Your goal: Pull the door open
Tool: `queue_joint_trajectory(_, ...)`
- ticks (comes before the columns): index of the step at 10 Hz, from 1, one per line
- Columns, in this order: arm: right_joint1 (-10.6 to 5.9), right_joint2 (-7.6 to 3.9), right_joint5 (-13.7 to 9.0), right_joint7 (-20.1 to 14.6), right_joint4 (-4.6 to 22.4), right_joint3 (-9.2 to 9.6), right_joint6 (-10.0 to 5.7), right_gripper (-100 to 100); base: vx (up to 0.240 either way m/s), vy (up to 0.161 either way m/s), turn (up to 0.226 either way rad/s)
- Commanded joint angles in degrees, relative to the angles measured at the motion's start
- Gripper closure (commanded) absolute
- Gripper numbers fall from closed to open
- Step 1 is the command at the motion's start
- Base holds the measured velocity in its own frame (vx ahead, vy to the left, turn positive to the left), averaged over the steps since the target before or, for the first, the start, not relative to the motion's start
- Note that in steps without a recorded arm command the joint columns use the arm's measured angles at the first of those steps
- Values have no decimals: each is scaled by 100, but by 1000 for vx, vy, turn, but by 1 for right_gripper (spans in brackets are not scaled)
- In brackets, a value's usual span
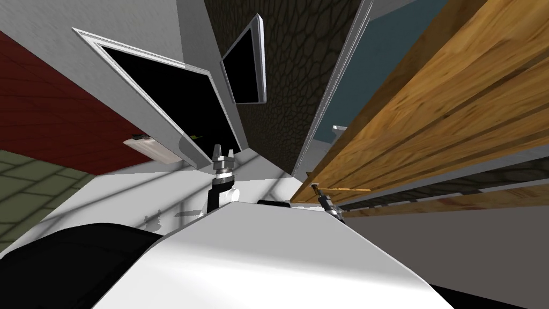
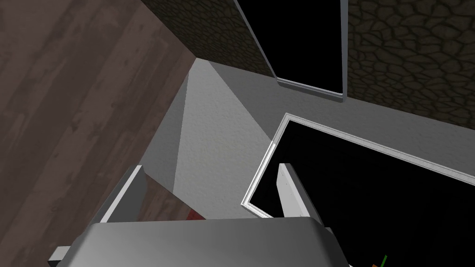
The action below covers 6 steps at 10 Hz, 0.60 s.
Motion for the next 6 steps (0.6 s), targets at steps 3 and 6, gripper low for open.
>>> queue_joint_trajectory(3,-196,128,178,19,114,-122,92,100,-157,-48,65)
queue_joint_trajectory(6,-505,327,494,61,151,-402,376,100,-177,-66,139)
